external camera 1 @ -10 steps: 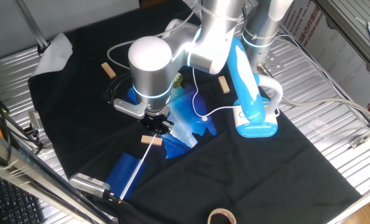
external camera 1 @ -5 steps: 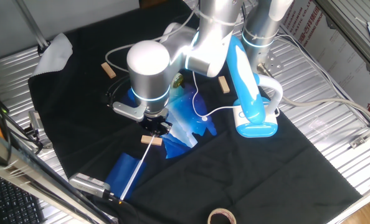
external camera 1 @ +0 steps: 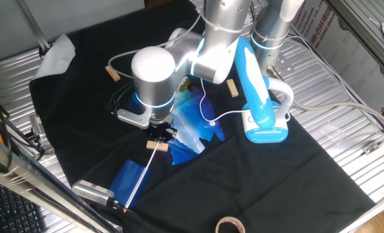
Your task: Wave the flag
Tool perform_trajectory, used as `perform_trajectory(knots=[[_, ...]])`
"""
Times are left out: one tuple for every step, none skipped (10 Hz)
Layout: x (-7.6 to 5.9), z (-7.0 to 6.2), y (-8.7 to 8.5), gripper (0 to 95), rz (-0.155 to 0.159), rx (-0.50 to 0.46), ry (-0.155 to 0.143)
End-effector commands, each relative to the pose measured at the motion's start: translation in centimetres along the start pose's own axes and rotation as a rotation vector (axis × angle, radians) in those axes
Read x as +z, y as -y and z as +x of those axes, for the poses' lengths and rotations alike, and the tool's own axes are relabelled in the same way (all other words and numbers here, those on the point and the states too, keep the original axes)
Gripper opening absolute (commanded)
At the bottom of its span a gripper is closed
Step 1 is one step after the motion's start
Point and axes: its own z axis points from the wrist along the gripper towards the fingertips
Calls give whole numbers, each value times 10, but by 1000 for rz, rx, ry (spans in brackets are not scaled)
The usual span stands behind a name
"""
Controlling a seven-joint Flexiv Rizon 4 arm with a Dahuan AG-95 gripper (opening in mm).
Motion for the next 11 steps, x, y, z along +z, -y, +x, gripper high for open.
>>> perform_trajectory(knots=[[1, 0, 0, 0, 0, -4, 4], [1, 0, 0, 0, 0, -7, 4], [2, 0, 1, 190, 0, -12, 5], [2, 0, 1, 190, 1, -16, 8], [3, 0, 1, 190, 2, -19, 9], [3, 0, 1, 190, 3, -22, 10], [3, 0, 1, 190, 2, -26, 11], [3, 0, 1, 190, 2, -25, 13], [3, 0, 1, 190, 2, -23, 13], [3, 0, 1, 190, 2, -22, 13], [3, 0, 1, 190, 1, -21, 13]])
